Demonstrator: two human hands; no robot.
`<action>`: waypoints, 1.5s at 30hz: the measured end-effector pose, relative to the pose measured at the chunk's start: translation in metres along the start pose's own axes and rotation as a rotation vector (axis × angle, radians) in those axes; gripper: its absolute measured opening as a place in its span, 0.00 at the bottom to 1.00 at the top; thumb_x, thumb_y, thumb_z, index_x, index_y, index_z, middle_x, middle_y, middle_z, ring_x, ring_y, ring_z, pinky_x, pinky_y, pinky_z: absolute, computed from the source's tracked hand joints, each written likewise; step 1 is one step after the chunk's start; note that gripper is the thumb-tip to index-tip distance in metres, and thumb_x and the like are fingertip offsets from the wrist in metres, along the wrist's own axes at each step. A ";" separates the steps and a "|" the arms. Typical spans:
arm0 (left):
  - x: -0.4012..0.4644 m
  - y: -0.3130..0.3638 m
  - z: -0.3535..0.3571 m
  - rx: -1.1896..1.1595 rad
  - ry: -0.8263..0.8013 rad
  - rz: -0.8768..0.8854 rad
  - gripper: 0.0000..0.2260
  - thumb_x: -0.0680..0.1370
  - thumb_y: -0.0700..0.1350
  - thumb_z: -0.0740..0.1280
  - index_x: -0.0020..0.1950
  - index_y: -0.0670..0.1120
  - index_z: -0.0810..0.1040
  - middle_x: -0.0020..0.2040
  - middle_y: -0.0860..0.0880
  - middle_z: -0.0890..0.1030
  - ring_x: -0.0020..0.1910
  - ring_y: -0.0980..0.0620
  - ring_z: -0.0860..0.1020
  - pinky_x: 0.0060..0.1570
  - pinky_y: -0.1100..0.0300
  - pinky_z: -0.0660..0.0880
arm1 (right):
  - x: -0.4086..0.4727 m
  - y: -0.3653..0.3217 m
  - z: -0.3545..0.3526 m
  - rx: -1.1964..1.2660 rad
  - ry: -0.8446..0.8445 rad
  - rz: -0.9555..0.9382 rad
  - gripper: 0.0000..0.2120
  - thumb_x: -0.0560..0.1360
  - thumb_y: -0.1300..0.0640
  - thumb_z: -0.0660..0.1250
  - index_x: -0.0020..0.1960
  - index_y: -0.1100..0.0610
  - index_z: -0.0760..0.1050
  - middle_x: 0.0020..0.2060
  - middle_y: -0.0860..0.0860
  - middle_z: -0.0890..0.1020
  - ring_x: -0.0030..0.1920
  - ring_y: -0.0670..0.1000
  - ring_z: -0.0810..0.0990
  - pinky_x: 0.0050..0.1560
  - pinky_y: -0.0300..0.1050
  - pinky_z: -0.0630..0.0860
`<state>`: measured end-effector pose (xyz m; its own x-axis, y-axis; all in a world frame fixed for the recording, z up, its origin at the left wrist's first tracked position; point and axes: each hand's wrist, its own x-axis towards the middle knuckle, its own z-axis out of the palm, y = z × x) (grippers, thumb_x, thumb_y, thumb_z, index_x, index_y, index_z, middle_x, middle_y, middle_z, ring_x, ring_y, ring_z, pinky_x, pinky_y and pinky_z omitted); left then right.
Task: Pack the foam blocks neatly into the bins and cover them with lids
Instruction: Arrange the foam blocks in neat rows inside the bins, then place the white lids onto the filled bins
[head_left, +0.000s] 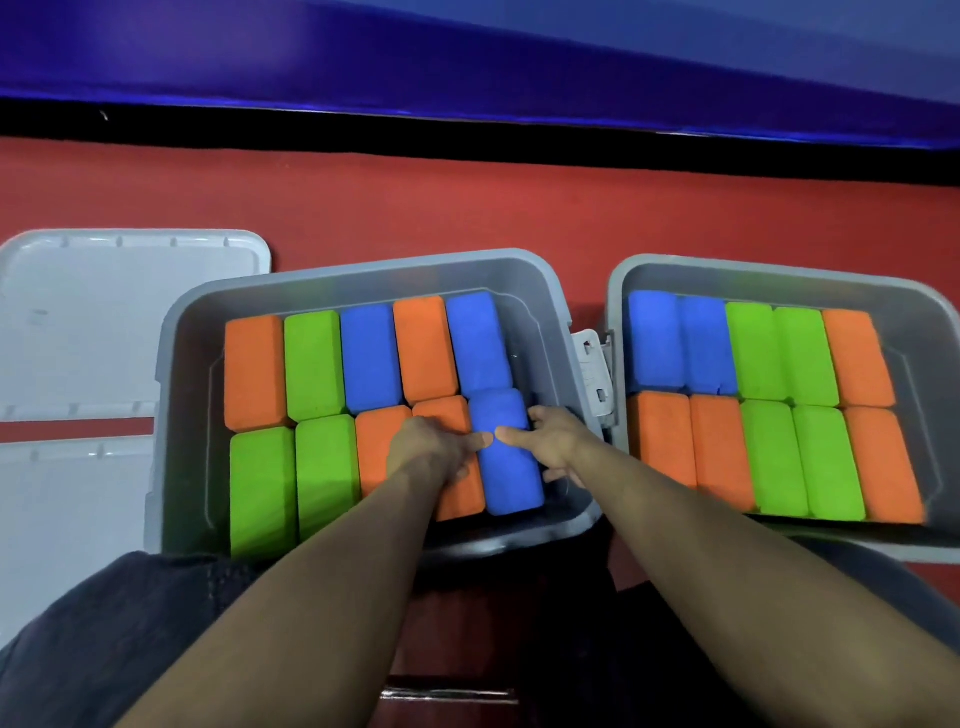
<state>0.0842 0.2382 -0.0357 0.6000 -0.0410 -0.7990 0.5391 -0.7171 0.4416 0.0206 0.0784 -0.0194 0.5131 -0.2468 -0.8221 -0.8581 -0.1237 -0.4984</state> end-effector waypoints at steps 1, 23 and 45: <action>0.002 0.001 0.000 0.030 0.000 -0.004 0.19 0.68 0.59 0.78 0.41 0.44 0.83 0.29 0.49 0.84 0.25 0.54 0.80 0.33 0.63 0.73 | 0.002 0.001 0.002 -0.007 0.001 0.006 0.33 0.77 0.46 0.73 0.77 0.55 0.66 0.67 0.52 0.78 0.58 0.53 0.78 0.57 0.56 0.79; -0.016 0.014 -0.051 0.030 0.275 0.281 0.21 0.77 0.59 0.70 0.61 0.44 0.78 0.58 0.44 0.84 0.57 0.44 0.81 0.58 0.54 0.76 | -0.018 -0.057 0.019 -0.370 0.269 -0.516 0.31 0.81 0.42 0.65 0.80 0.50 0.63 0.78 0.47 0.66 0.78 0.49 0.63 0.76 0.48 0.62; 0.126 -0.105 -0.334 0.358 0.602 0.304 0.21 0.82 0.59 0.62 0.71 0.49 0.71 0.68 0.49 0.77 0.63 0.46 0.79 0.61 0.50 0.76 | 0.049 -0.258 0.193 -1.088 0.273 -1.058 0.42 0.74 0.28 0.36 0.82 0.46 0.56 0.81 0.46 0.57 0.82 0.51 0.52 0.81 0.51 0.47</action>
<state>0.3009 0.5407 -0.0467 0.9654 0.0406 -0.2577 0.1363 -0.9208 0.3655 0.2714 0.2839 0.0156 0.9617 0.2551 -0.0999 0.2211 -0.9381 -0.2668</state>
